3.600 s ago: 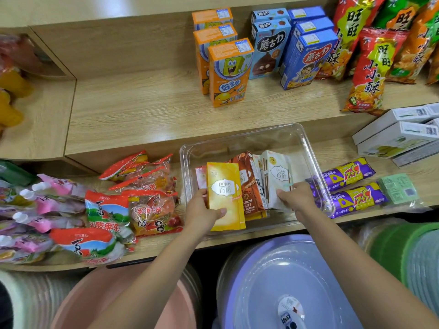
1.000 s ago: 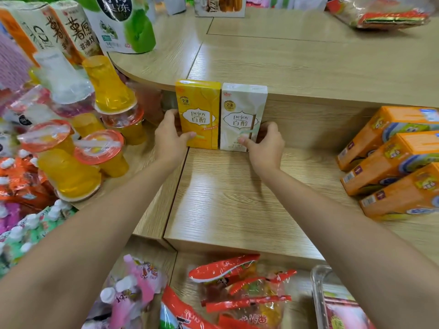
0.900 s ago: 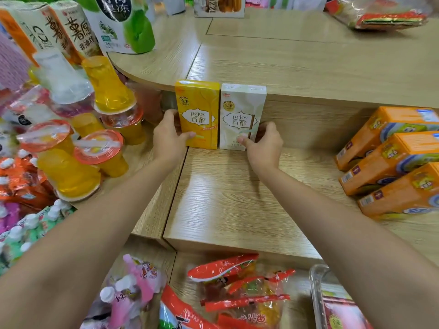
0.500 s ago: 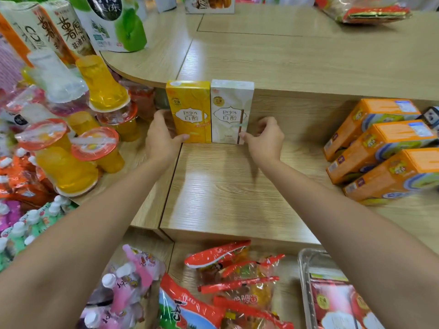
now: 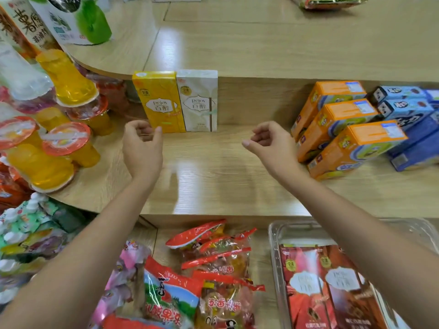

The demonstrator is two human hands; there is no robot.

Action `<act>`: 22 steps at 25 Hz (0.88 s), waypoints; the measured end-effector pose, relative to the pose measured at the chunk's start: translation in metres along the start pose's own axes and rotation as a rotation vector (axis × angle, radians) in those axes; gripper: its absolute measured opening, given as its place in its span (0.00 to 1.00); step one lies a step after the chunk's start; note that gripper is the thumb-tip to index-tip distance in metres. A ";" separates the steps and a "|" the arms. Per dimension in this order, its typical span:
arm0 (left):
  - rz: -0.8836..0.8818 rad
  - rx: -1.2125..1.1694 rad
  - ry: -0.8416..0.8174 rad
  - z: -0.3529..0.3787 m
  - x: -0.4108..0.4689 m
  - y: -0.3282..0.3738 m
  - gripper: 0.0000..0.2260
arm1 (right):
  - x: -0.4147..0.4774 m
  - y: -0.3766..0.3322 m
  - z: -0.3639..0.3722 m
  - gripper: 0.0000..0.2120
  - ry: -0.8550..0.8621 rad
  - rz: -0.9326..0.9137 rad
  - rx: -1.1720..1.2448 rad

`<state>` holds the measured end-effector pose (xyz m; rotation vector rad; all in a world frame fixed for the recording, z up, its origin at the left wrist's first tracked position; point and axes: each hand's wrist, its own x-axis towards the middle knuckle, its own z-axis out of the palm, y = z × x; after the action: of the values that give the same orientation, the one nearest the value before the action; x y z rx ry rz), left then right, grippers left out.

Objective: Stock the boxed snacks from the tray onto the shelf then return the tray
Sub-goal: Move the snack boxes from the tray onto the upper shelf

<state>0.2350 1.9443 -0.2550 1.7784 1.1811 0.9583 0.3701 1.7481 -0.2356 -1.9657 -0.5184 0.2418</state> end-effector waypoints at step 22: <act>0.689 0.959 -1.177 0.089 -0.304 0.015 0.34 | -0.224 0.153 -0.167 0.26 -0.036 0.541 -0.543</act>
<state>0.2330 1.6364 -0.3285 2.8986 0.1628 -0.5674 0.2752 1.4546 -0.3132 -2.6161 -0.0544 0.5163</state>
